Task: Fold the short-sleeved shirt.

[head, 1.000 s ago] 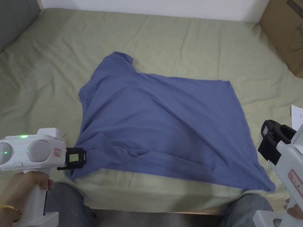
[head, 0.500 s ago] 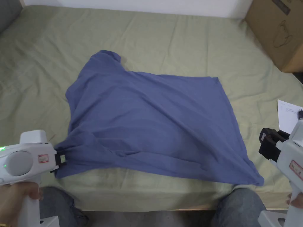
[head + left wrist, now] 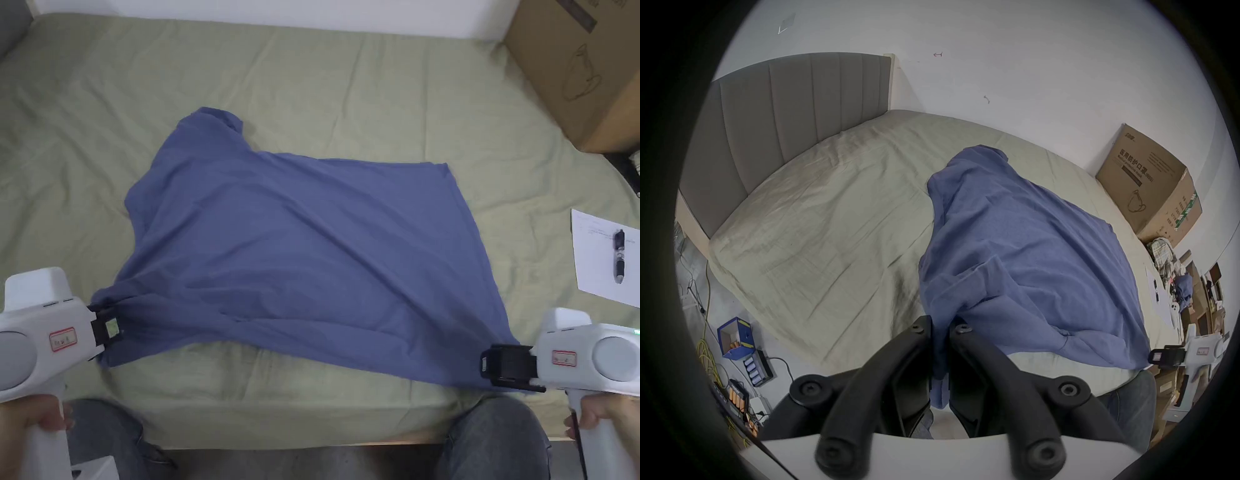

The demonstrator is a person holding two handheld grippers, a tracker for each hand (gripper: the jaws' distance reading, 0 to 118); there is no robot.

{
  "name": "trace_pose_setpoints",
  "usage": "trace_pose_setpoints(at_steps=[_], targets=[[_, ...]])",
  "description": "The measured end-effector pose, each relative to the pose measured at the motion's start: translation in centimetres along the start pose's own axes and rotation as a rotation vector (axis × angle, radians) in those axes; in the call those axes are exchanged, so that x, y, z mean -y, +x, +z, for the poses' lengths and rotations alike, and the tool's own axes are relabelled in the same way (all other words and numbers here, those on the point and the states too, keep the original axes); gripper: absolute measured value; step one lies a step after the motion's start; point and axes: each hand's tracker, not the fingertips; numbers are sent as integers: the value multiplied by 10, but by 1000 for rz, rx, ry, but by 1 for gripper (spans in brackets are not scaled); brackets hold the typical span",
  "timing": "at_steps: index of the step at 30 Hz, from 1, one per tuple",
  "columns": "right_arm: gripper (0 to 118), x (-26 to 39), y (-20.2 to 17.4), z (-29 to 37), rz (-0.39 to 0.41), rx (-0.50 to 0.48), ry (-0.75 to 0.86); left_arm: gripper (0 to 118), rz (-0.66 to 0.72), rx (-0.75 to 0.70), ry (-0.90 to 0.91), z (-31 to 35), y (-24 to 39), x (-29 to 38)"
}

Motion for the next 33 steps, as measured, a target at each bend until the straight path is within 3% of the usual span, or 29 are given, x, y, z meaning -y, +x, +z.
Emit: trace_pose_setpoints(at_steps=[3,4,6,10,13,18,26,33], targets=[[21,-3,0,-16,-20,9,-32,5,-7,-12,-10,4,5,2],[5,-4,2,-19,-32,9,-44,5,-8,-13,-11,4,6,2],[4,-5,5,-19,-83,-31,-49,5,-3,-12,-10,2,4,1],[4,-12,7,7,-60,-62,-42,5,7,-18,-14,4,6,-5],[4,-25,7,43,-52,-117,33,5,33,-7,5,16,6,-13],[4,-67,11,74,-108,-159,158,5,86,25,73,25,9,-50],[4,-155,-12,38,-232,-69,185,5,149,-30,61,-39,19,-116],[4,-197,-34,-24,-274,38,125,5,72,-89,-7,-116,32,-155]])
